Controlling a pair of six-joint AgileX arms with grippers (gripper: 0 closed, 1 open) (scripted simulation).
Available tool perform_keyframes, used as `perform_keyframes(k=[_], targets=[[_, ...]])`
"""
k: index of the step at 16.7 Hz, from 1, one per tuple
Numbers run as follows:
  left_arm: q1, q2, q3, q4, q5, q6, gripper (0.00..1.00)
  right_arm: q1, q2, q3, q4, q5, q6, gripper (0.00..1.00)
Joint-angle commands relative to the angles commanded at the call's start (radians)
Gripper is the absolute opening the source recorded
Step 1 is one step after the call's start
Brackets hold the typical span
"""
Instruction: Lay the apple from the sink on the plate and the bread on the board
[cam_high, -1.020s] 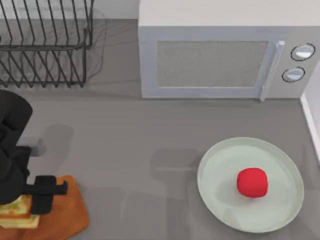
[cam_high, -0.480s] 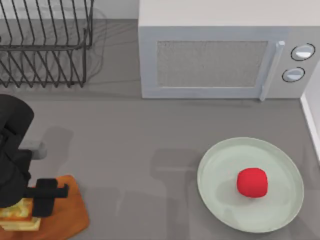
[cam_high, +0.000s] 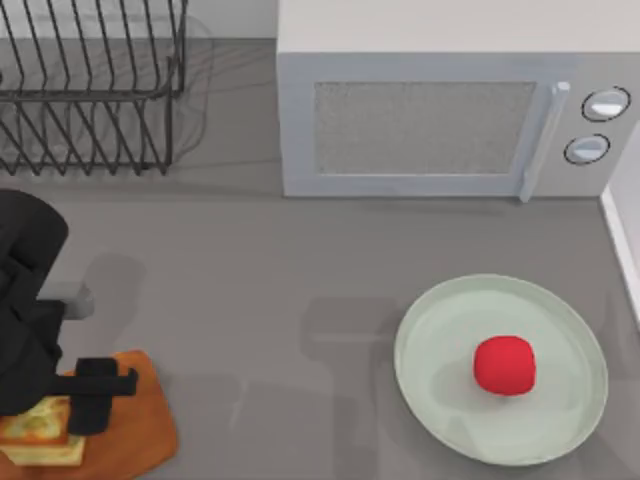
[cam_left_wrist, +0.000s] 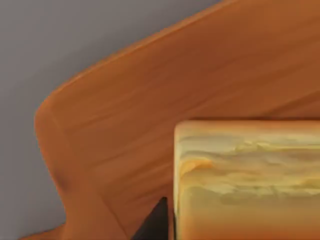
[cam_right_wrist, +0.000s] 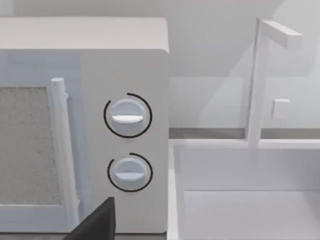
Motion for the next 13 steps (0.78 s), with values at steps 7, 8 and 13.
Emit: perform_keyframes(k=[7, 8, 13], targets=[[0.000, 0.000, 0.000, 0.000, 0.000, 0.000, 1.00, 0.000, 0.000, 0.000, 0.000, 0.000, 0.000, 1.00], [0.000, 0.000, 0.000, 0.000, 0.000, 0.000, 1.00, 0.000, 0.000, 0.000, 0.000, 0.000, 0.000, 1.00], [0.001, -0.012, -0.001, 0.007, 0.000, 0.002, 1.00, 0.000, 0.000, 0.000, 0.000, 0.000, 0.000, 1.00]])
